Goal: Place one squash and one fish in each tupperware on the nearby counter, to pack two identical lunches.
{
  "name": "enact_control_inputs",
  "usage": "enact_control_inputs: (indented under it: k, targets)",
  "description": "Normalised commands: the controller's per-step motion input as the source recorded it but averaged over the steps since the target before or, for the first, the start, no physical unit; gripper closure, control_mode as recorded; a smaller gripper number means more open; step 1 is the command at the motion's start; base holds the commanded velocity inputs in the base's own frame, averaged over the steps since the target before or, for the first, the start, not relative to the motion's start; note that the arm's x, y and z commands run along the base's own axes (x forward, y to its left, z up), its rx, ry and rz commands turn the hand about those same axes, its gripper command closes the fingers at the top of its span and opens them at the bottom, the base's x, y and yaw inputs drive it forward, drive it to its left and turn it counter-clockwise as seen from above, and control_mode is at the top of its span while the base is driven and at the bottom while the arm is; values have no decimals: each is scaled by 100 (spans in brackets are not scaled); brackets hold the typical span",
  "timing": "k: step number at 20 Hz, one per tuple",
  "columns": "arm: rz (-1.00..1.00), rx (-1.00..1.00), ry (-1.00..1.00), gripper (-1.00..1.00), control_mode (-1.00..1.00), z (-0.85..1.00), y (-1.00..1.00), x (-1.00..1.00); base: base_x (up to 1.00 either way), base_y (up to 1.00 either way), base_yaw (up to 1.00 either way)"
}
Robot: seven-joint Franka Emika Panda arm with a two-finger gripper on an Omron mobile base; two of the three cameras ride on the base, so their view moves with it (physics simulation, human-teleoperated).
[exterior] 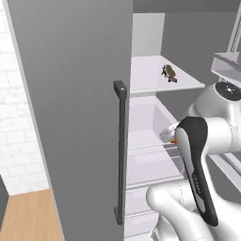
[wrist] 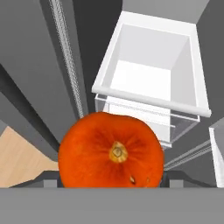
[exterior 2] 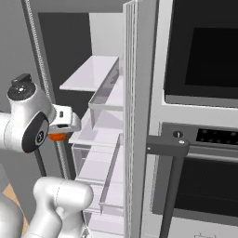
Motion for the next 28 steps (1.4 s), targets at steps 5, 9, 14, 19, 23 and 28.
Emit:
enact_control_inputs:
  k: [5,9,14,19,23,28]
  targets:
    - [-1,-10,2,100,-100,39,3,-50,0,0,0]
    - [0,0,0,100,-100,0,0,-2,0,0,0]
    - [0,0,0,100,100,-2,0,-11,-80,0,0]
    - [0,0,0,100,100,0,0,0,-100,1,-3]
    - [0,0,0,100,100,0,0,0,-100,0,-14]
    - [0,0,0,100,100,0,0,0,-100,-1,-30]
